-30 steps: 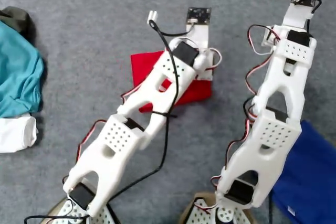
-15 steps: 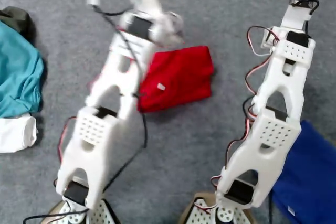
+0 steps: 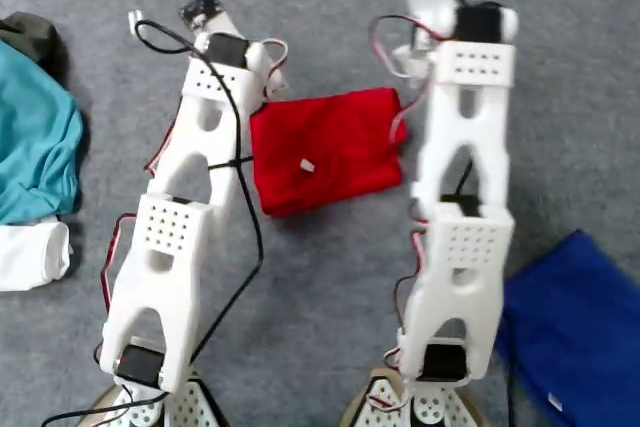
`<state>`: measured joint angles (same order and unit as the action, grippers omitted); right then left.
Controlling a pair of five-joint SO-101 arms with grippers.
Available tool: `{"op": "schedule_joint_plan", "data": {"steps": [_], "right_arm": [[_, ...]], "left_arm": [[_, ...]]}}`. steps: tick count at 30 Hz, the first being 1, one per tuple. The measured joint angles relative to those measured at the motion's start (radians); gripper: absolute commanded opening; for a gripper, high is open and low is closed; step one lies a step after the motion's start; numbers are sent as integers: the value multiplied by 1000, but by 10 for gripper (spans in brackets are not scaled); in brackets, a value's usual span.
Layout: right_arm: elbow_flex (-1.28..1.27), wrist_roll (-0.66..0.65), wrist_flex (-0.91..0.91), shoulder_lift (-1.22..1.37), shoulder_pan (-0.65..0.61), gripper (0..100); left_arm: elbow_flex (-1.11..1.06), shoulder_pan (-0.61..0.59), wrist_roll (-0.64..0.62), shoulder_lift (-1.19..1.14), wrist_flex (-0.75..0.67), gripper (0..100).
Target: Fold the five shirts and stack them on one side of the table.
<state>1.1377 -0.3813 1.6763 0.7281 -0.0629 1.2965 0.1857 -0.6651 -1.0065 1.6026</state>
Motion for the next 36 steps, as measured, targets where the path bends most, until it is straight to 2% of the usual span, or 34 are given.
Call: {"op": "schedule_joint_plan", "data": {"steps": [4,12,19,25,29,36], "right_arm": [[40,-9,75,6,-72,5],[44,-9,9,227,-77,5],[123,-12,-118,414,-14,5],[235,-15,-143,471,35,5],[324,-54,-83,473,23,5],[459,-123,54,473,-89,5]], "left_arm": [[77,-2,0,0,46,19],[78,-2,0,-89,-3,19],[74,-17,0,-186,-77,19],[75,-69,-3,-233,-117,19],[77,-75,-2,-233,-117,19],[187,-86,-2,-239,-77,19]]}}
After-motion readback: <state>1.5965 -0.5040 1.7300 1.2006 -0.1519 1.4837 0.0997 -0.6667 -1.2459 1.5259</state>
